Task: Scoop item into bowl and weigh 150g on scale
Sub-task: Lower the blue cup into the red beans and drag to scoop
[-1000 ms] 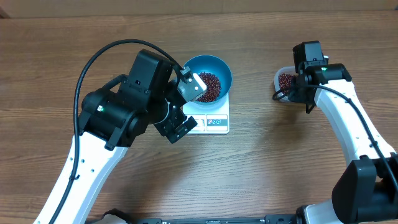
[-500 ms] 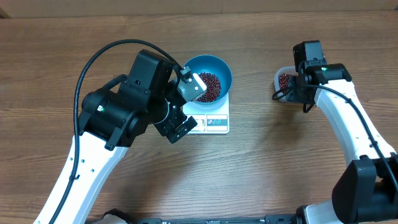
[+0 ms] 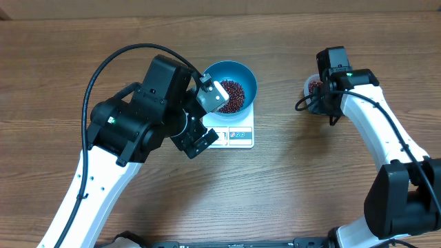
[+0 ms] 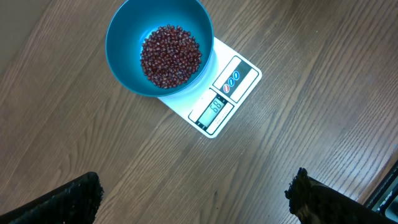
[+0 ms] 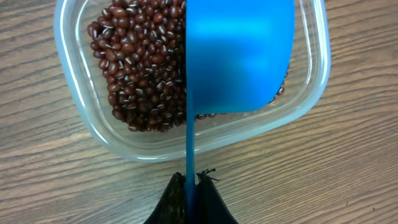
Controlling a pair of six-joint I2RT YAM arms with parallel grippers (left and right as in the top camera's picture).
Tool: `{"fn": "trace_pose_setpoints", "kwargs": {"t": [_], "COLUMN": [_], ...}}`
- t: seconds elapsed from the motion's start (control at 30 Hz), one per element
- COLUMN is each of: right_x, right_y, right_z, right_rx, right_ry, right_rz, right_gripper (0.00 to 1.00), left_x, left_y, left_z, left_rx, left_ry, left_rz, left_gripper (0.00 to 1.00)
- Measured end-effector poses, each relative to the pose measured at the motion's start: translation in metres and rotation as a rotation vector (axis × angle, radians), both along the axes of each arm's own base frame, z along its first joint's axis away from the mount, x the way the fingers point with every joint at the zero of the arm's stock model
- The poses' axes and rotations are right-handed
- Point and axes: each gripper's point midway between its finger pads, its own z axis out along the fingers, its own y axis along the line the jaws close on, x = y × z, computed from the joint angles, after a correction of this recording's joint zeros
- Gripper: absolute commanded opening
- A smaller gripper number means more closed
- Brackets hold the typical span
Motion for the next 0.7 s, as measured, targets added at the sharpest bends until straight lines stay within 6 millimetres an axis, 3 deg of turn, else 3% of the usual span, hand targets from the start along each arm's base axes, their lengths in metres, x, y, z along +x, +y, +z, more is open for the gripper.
{"fn": "trace_pose_setpoints", "kwargs": {"t": [0.7], "right_x": [0.001], "right_y": [0.025], "right_z": [-0.004], "right_rx": [0.121], "right_ry": [0.006], "right_rz": [0.039], "right_gripper": [0.04], "left_x": [0.0], "left_y": [0.0], "left_z": [0.0], "left_rx": [0.0], "left_ry": [0.0], "left_rz": [0.0], "left_gripper": [1.0]}}
